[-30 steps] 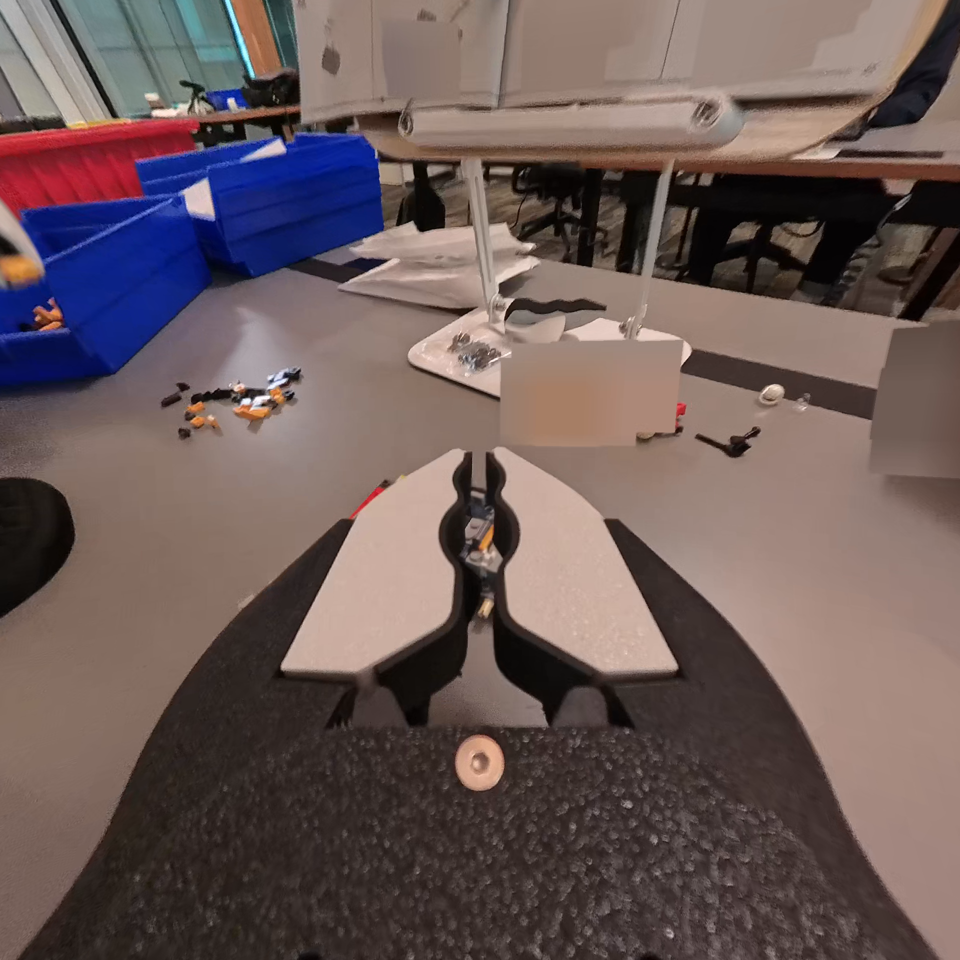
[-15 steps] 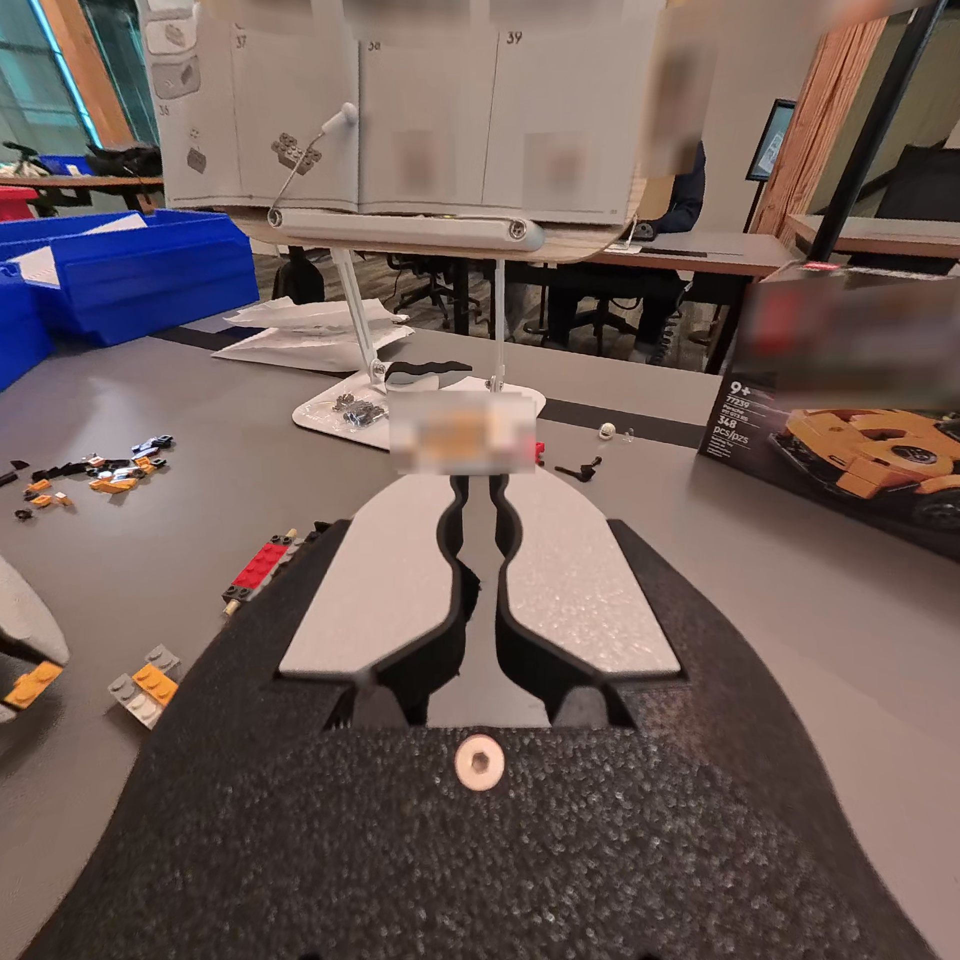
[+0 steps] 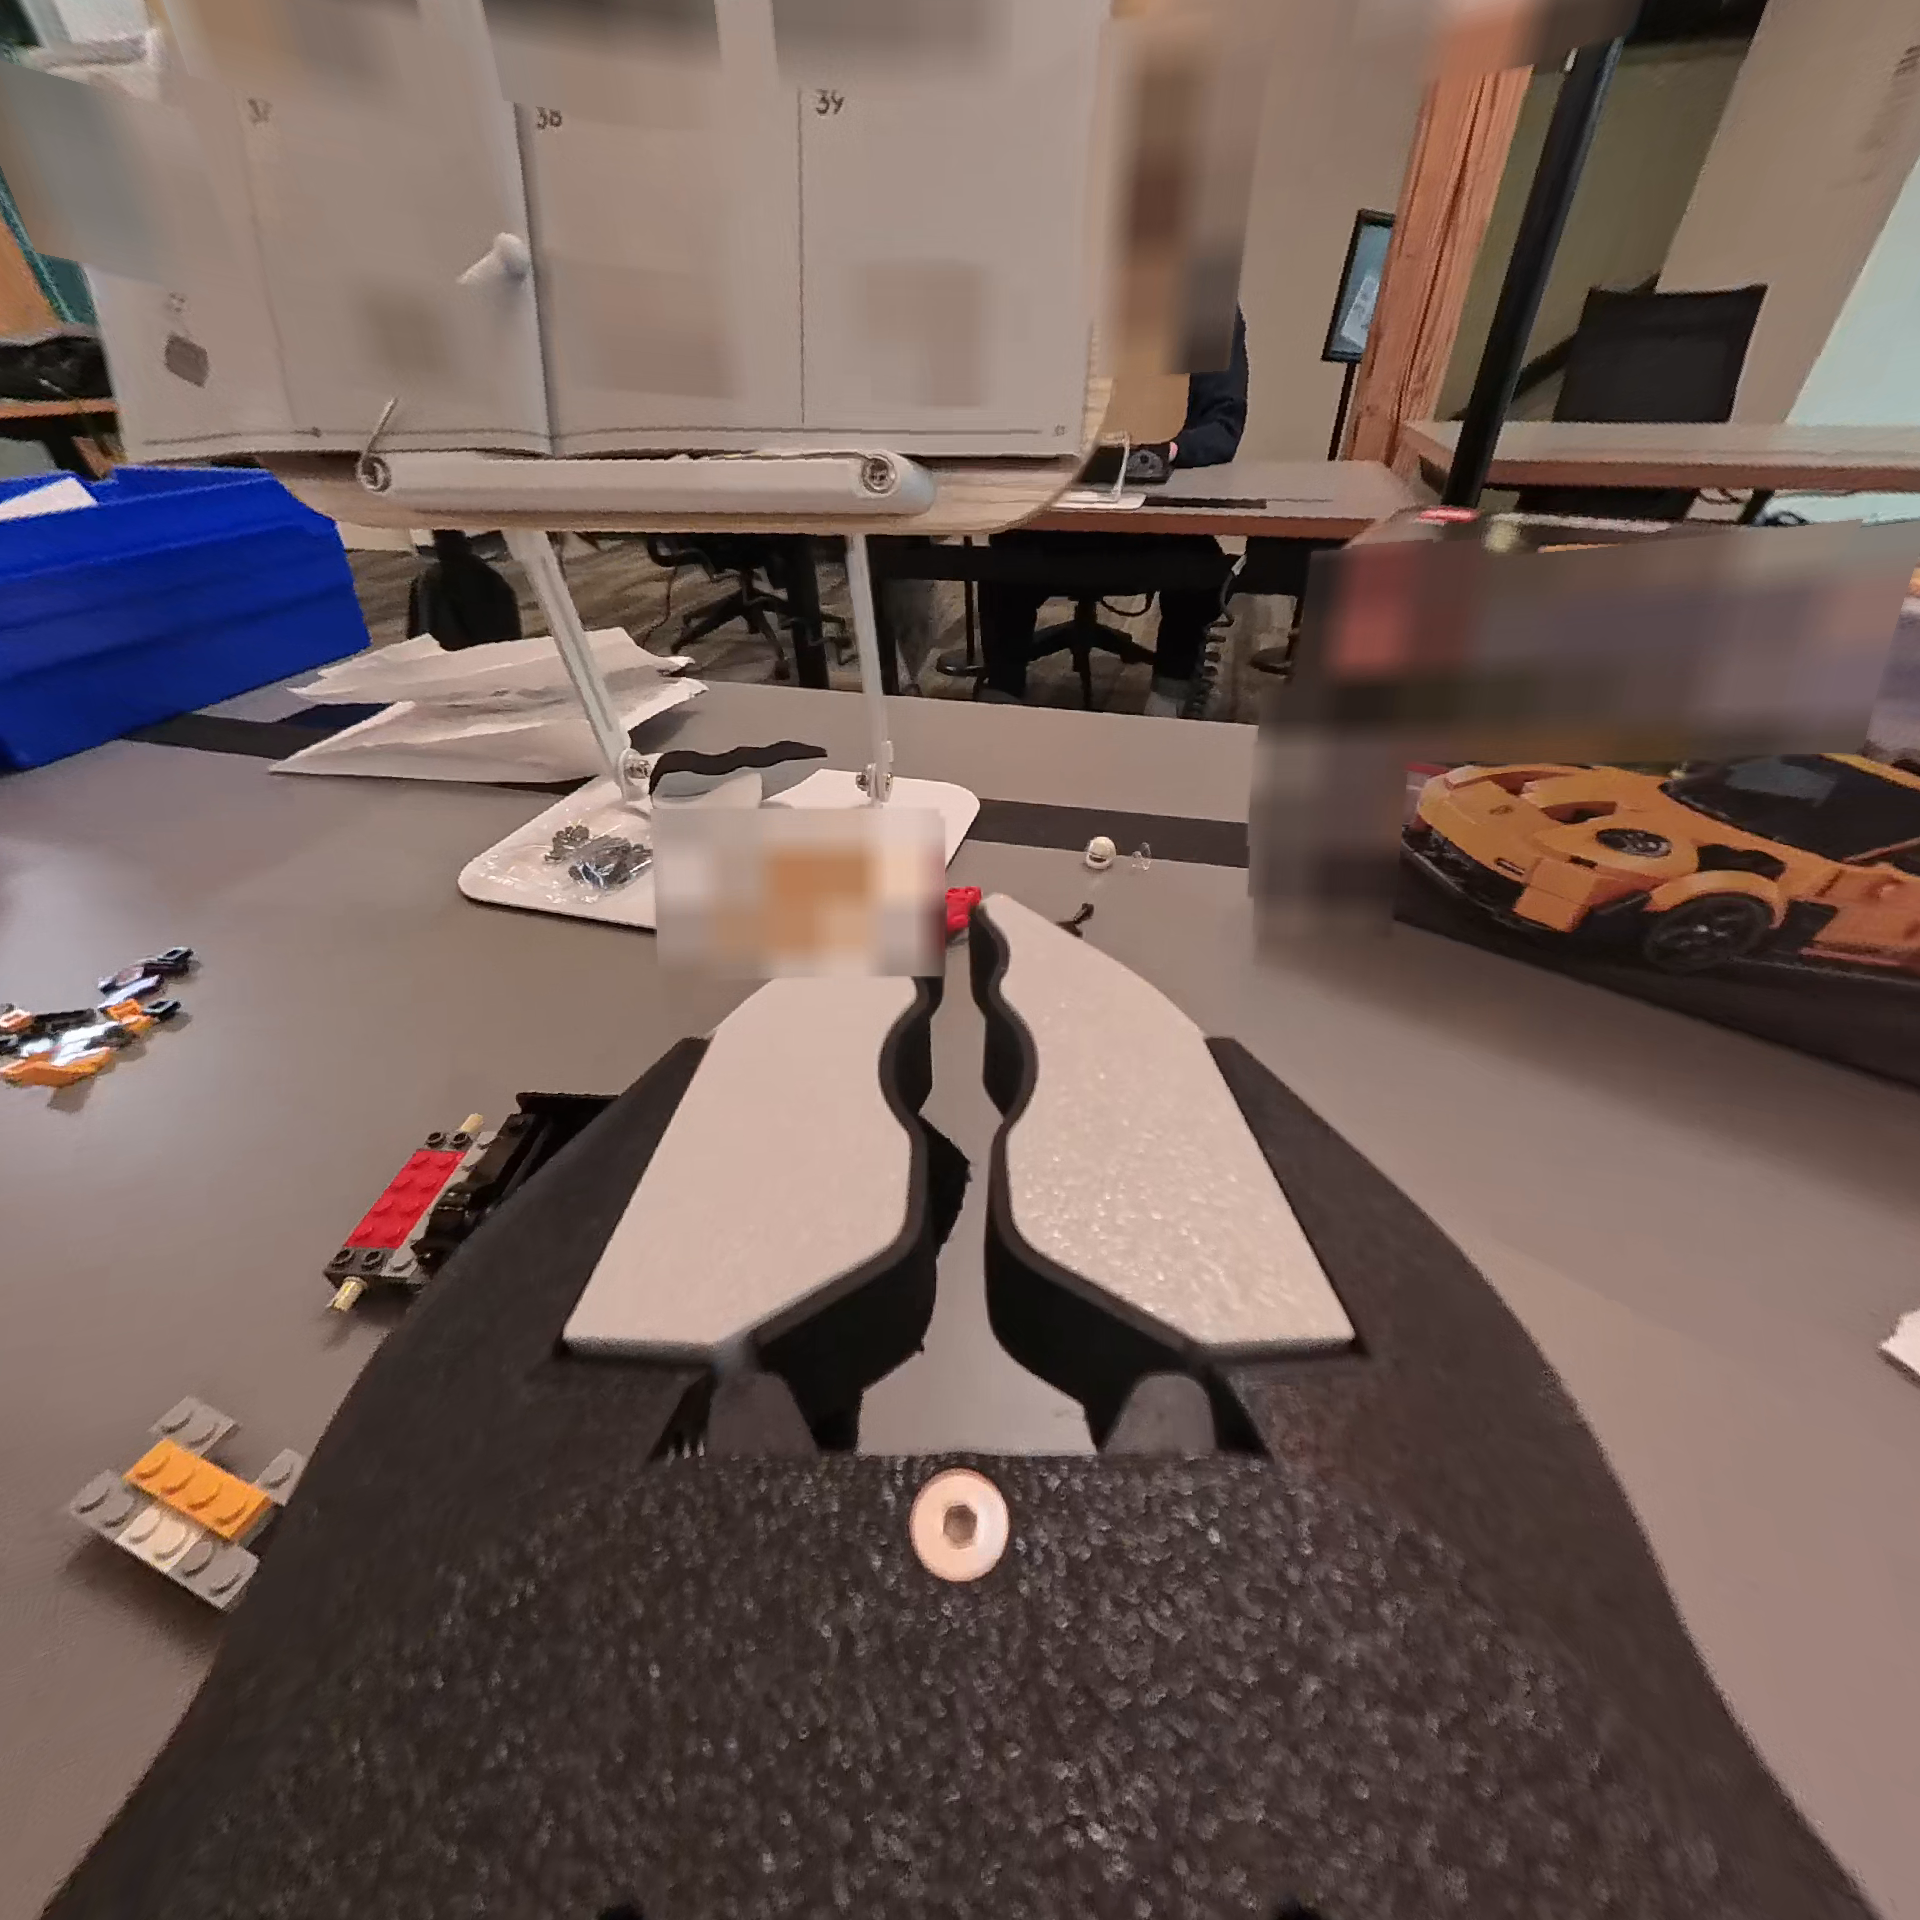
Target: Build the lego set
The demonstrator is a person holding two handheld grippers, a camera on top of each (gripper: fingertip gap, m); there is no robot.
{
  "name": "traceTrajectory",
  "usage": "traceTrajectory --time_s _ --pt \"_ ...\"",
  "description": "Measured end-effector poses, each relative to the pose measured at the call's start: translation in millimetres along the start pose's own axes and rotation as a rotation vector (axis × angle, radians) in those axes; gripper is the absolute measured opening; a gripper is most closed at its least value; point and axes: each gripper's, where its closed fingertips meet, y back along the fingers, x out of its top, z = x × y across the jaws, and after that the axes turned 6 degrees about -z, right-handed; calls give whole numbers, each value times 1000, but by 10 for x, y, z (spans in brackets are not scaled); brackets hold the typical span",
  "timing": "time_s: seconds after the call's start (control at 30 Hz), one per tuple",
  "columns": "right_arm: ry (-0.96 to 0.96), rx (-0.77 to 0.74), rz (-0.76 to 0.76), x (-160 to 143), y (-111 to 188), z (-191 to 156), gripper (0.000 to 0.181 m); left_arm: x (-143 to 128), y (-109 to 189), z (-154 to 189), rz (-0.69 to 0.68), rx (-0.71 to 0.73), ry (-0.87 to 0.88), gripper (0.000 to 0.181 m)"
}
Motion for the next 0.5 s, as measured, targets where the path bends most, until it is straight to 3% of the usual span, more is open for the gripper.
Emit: traceTrajectory --time_s 0.1,0.23,0.4,0.5 --pt "-13 -84 -34 -46 -15 179 0 77 424 -279 94 114 58 38" --pt "-48 -210 -69 -103 22 576 0 -38 1283 -922 130 426 118 30" --pt "-31 -347 -67 -97 178 1030 0 -620 2622 -1832 0 834 305 26" --pt "-42 -370 -74 -121 216 1131 0 -1065 3134 -2250 -119 907 448 27"
